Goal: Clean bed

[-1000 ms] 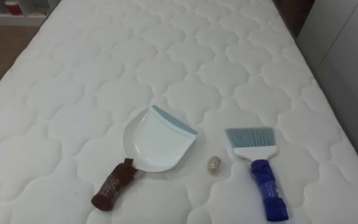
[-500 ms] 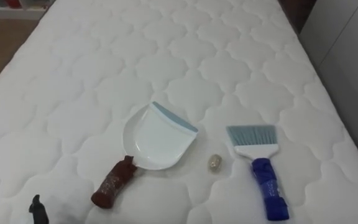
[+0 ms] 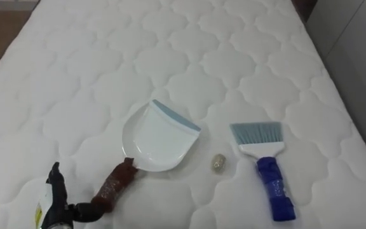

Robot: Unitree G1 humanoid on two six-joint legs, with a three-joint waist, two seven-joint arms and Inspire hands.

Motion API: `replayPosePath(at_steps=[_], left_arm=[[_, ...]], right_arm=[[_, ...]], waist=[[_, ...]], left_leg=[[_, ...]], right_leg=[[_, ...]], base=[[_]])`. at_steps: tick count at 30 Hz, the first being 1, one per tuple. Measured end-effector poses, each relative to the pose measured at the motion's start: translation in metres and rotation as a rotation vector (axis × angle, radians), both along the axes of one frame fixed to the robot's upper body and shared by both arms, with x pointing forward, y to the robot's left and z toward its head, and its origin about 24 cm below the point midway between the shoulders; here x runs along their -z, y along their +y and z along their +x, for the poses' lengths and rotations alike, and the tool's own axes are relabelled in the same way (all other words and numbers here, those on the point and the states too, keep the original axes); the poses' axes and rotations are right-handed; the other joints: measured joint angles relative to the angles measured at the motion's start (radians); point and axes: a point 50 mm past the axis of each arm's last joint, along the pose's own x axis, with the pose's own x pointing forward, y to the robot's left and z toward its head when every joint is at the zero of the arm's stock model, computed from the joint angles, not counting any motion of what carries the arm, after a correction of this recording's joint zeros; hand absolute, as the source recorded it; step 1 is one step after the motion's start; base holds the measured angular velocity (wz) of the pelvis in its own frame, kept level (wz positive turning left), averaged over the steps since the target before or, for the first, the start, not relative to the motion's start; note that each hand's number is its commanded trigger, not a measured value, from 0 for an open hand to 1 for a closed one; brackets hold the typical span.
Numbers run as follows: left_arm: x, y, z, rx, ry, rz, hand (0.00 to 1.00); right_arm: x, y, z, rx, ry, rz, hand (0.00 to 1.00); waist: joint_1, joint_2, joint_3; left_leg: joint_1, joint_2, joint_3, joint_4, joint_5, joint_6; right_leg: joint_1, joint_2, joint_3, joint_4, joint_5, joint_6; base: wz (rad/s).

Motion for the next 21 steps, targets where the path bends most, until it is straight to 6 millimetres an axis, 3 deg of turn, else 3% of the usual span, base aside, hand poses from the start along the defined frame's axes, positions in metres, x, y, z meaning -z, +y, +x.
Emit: replayPosePath(at_steps=[6, 13, 21], left_arm=[[-0.005, -0.003, 0.015, 0.022, -0.031, -0.008, 0.00], [-0.004, -0.007, 0.030, 0.051, -0.010, -0.030, 0.00], [-0.004, -0.016, 0.048, 0.099, 0.015, -0.020, 0.00]], right_arm=[[0.001, -0.002, -0.004, 0.002, 0.039, -0.012, 0.00], [-0.001, -0.002, 0.011, -0.033, 0.034, -0.017, 0.00], [-0.002, 0.000, 0.028, -0.015, 0.008, -0.014, 0.00]], waist=[[-0.012, 0.009, 0.0038], [-0.023, 0.021, -0.0024], [-0.034, 0.022, 0.0012]], left_leg=[[-0.023, -0.001, 0.003, 0.020, 0.000, 0.000], [-0.092, 0.003, 0.026, 0.042, 0.005, 0.002], [-0.170, 0.009, 0.028, 0.069, 0.005, 0.002]], right_leg=[[-0.025, -0.002, -0.001, 0.021, 0.000, 0.000], [-0.105, -0.004, 0.001, 0.057, 0.002, -0.002], [-0.177, -0.007, -0.017, 0.084, 0.003, -0.002]], base=[[-0.01], [-0.05], [0.03]])
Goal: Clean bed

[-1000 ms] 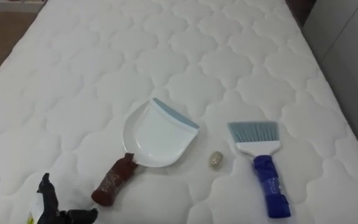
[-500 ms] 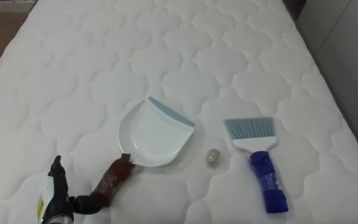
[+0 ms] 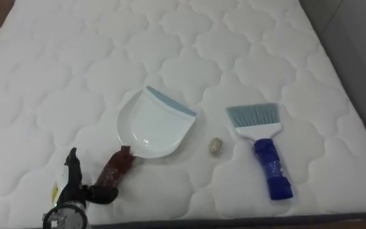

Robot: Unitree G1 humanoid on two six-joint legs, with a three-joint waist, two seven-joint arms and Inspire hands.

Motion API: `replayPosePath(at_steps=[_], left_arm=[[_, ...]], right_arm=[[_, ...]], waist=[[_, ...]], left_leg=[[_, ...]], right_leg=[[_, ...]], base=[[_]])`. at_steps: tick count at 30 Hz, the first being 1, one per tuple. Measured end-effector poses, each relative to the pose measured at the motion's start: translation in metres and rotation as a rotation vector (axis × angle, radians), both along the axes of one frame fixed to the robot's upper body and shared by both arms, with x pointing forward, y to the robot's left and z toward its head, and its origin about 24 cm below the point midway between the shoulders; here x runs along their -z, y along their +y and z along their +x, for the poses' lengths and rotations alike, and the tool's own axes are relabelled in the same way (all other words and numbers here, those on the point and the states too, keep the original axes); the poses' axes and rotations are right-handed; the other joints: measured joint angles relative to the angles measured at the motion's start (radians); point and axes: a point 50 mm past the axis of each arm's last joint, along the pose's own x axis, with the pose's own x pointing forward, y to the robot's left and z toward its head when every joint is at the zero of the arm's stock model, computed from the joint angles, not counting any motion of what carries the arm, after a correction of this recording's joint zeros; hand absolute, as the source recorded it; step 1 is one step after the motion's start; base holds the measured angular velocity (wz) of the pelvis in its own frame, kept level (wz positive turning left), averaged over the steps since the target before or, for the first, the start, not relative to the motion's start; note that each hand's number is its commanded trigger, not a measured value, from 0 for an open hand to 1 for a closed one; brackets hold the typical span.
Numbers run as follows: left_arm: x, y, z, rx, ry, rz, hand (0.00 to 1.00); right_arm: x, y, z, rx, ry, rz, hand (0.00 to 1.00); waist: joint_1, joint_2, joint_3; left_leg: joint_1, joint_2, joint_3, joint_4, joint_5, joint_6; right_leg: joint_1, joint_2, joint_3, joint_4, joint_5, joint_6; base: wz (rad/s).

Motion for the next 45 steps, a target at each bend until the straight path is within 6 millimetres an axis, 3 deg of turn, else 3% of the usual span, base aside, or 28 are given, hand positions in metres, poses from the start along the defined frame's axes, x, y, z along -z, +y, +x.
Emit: replayPosePath(at_steps=[12, 17, 22, 35, 41, 45], left_arm=[[-0.010, 0.004, 0.029, -0.003, -0.027, 0.002, 0.00], [-0.015, 0.004, 0.040, -0.007, -0.047, -0.007, 0.00], [-0.022, 0.003, 0.052, -0.029, -0.073, -0.042, 0.00], [-0.017, 0.004, 0.052, -0.044, -0.039, -0.057, 0.00], [-0.014, 0.003, 0.053, -0.041, -0.019, -0.038, 0.00], [-0.020, -0.001, 0.061, -0.043, -0.053, -0.021, 0.00]], right_arm=[[-0.005, 0.001, 0.023, 0.076, -0.096, 0.022, 0.00], [-0.005, 0.003, 0.027, 0.032, -0.097, 0.021, 0.00], [-0.008, 0.000, 0.036, -0.006, -0.115, 0.008, 0.00], [-0.008, 0.003, 0.039, -0.001, -0.134, 0.023, 0.00], [-0.010, 0.002, 0.041, 0.004, -0.164, -0.009, 0.00], [-0.011, 0.002, 0.046, 0.000, -0.184, -0.028, 0.00]], waist=[[-0.019, -0.012, 0.0099], [-0.021, -0.009, 0.0110], [-0.019, 0.005, 0.0193], [-0.024, 0.005, 0.0204], [-0.049, 0.004, 0.0275], [-0.049, 0.002, 0.0383]], left_leg=[[-0.082, 0.001, 0.001, 0.022, 0.001, -0.001], [-0.110, 0.001, 0.002, 0.029, 0.001, -0.001], [-0.131, 0.000, 0.002, 0.030, 0.001, -0.001], [-0.186, 0.003, 0.007, 0.036, 0.001, -0.001], [-0.217, 0.007, 0.004, 0.045, 0.001, -0.001], [-0.270, 0.006, 0.015, 0.068, 0.001, 0.000]], right_leg=[[-0.077, -0.003, -0.010, 0.012, 0.002, -0.003], [-0.099, -0.003, -0.011, 0.010, 0.002, -0.003], [-0.119, -0.005, -0.022, 0.009, 0.002, -0.003], [-0.187, -0.007, -0.040, 0.042, 0.002, -0.003], [-0.242, -0.013, -0.067, 0.104, 0.001, -0.002], [-0.307, -0.020, -0.069, 0.149, 0.001, -0.002]], base=[[0.00], [0.02], [0.01], [0.01], [0.03], [-0.02]])
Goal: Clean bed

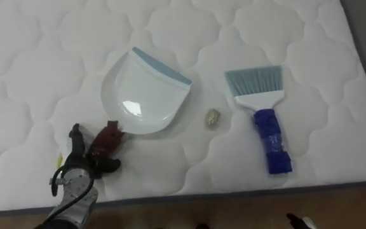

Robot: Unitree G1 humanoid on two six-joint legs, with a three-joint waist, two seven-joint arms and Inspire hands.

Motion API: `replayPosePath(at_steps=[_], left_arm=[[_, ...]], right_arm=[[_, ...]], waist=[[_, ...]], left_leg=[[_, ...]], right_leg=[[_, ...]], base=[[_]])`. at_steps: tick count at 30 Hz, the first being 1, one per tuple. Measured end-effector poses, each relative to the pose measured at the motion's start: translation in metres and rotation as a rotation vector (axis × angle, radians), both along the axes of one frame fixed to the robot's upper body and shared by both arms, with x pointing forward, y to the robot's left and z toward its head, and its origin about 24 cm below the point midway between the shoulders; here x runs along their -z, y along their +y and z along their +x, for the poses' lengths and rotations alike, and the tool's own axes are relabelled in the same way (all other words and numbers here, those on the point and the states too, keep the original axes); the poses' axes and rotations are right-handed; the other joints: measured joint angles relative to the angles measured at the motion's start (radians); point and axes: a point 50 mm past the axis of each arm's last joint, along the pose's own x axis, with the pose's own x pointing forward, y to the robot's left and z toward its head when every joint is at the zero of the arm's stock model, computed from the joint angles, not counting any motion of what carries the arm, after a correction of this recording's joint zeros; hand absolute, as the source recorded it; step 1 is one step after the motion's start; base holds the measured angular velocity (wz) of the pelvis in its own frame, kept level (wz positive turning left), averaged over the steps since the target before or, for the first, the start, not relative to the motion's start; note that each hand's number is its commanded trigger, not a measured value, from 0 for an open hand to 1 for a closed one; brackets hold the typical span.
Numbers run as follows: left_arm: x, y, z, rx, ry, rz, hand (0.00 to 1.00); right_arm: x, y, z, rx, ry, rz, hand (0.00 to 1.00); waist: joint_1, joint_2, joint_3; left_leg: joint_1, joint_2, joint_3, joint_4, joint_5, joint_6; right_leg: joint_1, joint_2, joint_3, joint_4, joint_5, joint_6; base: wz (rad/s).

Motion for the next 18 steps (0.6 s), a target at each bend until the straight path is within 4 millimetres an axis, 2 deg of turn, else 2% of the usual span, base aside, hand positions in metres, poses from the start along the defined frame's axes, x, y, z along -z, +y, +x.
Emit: replayPosePath(at_steps=[5, 8, 11, 12, 13, 14, 18], left_arm=[[-0.004, 0.000, 0.004, -0.007, -0.030, 0.006, 0.00], [-0.009, -0.002, 0.011, -0.005, -0.053, 0.010, 0.00], [-0.011, -0.002, 0.012, -0.012, -0.061, 0.018, 0.00], [-0.011, -0.002, 0.013, -0.012, -0.063, 0.021, 0.55], [-0.013, -0.003, 0.015, -0.011, -0.071, 0.029, 0.72], [-0.014, -0.003, 0.016, -0.009, -0.074, 0.033, 1.00], [-0.019, -0.005, 0.022, -0.008, -0.095, 0.044, 1.00]], right_arm=[[-0.001, 0.001, 0.004, -0.019, -0.006, -0.011, 0.00], [-0.001, 0.002, 0.004, -0.038, 0.002, -0.016, 0.00], [0.000, 0.003, 0.003, -0.061, 0.026, -0.011, 0.00], [0.000, 0.003, 0.003, -0.070, 0.034, -0.012, 0.00], [0.000, 0.004, 0.004, -0.083, 0.042, -0.017, 0.00], [0.000, 0.005, 0.004, -0.091, 0.046, -0.019, 0.00], [0.001, 0.004, 0.003, -0.087, 0.055, -0.020, 0.00]], waist=[[0.001, -0.002, 0.0033], [-0.002, -0.004, 0.0133], [-0.005, -0.004, 0.0149], [-0.007, -0.002, 0.0154], [-0.008, -0.001, 0.0158], [-0.008, 0.000, 0.0162], [-0.010, 0.000, 0.0175]], left_leg=[[-0.043, -0.003, 0.010, 0.025, 0.000, 0.000], [-0.073, -0.004, 0.011, 0.056, 0.000, 0.000], [-0.091, -0.005, 0.022, 0.072, 0.000, 0.000], [-0.100, -0.006, 0.023, 0.076, 0.000, 0.000], [-0.114, -0.008, 0.024, 0.085, 0.000, 0.000], [-0.123, -0.008, 0.026, 0.092, 0.000, 0.000], [-0.160, -0.011, 0.041, 0.125, 0.005, 0.009]], right_leg=[[-0.040, -0.006, 0.000, 0.017, 0.000, 0.000], [-0.065, -0.009, 0.007, 0.040, 0.000, 0.000], [-0.088, -0.010, 0.024, 0.058, 0.000, 0.000], [-0.098, -0.013, 0.020, 0.065, -0.001, 0.000], [-0.110, -0.015, 0.019, 0.068, -0.001, 0.000], [-0.114, -0.016, 0.019, 0.069, -0.001, 0.000], [-0.149, -0.025, 0.020, 0.091, -0.006, -0.003]], base=[[-0.05], [0.05], [-0.07], [-0.11], [-0.07], [0.00], [0.00]])
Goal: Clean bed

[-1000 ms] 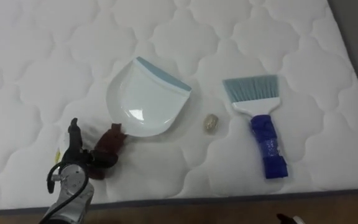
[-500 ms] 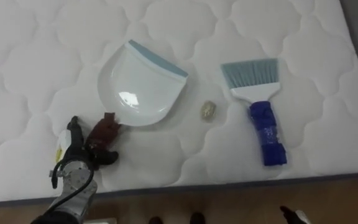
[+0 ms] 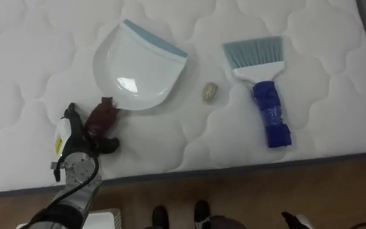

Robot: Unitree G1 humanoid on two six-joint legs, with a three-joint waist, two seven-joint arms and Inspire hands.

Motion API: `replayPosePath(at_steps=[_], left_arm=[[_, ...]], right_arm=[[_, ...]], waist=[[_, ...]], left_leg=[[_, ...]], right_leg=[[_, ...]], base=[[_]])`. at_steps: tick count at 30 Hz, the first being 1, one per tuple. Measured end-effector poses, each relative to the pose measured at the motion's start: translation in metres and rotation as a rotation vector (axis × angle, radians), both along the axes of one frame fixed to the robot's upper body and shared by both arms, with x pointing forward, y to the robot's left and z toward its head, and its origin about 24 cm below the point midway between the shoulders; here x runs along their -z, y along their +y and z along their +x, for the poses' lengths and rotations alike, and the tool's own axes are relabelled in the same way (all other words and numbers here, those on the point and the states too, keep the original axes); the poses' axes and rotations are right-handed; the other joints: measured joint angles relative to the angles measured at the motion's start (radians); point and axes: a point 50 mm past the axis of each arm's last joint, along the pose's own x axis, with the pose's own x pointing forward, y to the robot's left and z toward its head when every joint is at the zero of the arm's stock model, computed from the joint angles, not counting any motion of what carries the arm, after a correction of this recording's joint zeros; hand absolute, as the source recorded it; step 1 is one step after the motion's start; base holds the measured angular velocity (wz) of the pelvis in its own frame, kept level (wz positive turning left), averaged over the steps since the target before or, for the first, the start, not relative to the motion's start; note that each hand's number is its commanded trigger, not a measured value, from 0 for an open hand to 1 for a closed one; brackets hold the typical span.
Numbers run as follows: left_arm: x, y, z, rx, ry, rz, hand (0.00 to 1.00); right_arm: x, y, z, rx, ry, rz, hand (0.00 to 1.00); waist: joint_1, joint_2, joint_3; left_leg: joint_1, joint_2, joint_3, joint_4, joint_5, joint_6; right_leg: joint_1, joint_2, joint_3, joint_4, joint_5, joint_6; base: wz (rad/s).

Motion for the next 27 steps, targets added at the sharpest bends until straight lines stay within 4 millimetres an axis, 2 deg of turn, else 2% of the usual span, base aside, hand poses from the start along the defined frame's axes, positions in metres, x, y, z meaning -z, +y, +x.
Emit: replayPosePath(at_steps=[3, 6, 10, 13, 17, 27], left_arm=[[-0.008, 0.006, 0.006, -0.023, -0.030, 0.032, 1.00], [-0.013, 0.015, 0.008, -0.033, -0.040, 0.053, 1.00], [-0.009, 0.012, 0.007, -0.038, -0.012, 0.056, 1.00], [-0.007, 0.012, 0.006, -0.029, 0.013, 0.056, 1.00], [0.000, 0.000, 0.004, 0.024, 0.049, 0.032, 1.00], [0.004, 0.002, 0.002, 0.084, 0.115, 0.023, 1.00]], right_arm=[[0.000, -0.001, 0.000, 0.003, 0.006, -0.003, 0.00], [0.001, -0.001, -0.003, 0.005, 0.022, -0.006, 0.00], [0.002, -0.002, -0.009, 0.012, 0.046, -0.006, 0.00], [0.004, -0.003, -0.014, 0.022, 0.069, -0.009, 0.00], [0.005, -0.002, -0.016, 0.020, 0.082, 0.004, 0.00], [0.005, -0.001, -0.015, 0.014, 0.091, 0.026, 0.00]], waist=[[-0.011, 0.000, 0.0002], [-0.021, 0.000, 0.0002], [-0.043, -0.001, 0.0001], [-0.045, 0.000, -0.0001], [-0.044, 0.000, -0.0003], [-0.043, 0.000, -0.0025]], left_leg=[[-0.036, -0.014, 0.010, 0.037, 0.002, 0.005], [-0.056, -0.017, 0.029, 0.060, 0.003, 0.008], [-0.066, -0.014, 0.038, 0.073, 0.000, 0.013], [-0.066, -0.014, 0.044, 0.076, -0.001, 0.014], [-0.069, -0.013, 0.044, 0.086, -0.001, 0.013], [-0.063, -0.012, 0.057, 0.094, 0.000, 0.013]], right_leg=[[-0.043, -0.021, 0.005, 0.052, -0.025, -0.006], [-0.070, -0.035, 0.006, 0.091, -0.045, -0.008], [-0.084, -0.036, 0.007, 0.116, -0.045, -0.009], [-0.088, -0.037, 0.014, 0.128, -0.044, -0.011], [-0.092, -0.035, 0.015, 0.131, -0.043, -0.012], [-0.096, -0.036, 0.027, 0.149, -0.043, -0.013]], base=[[0.06], [0.04], [0.04], [-0.08], [0.00], [-0.02]])
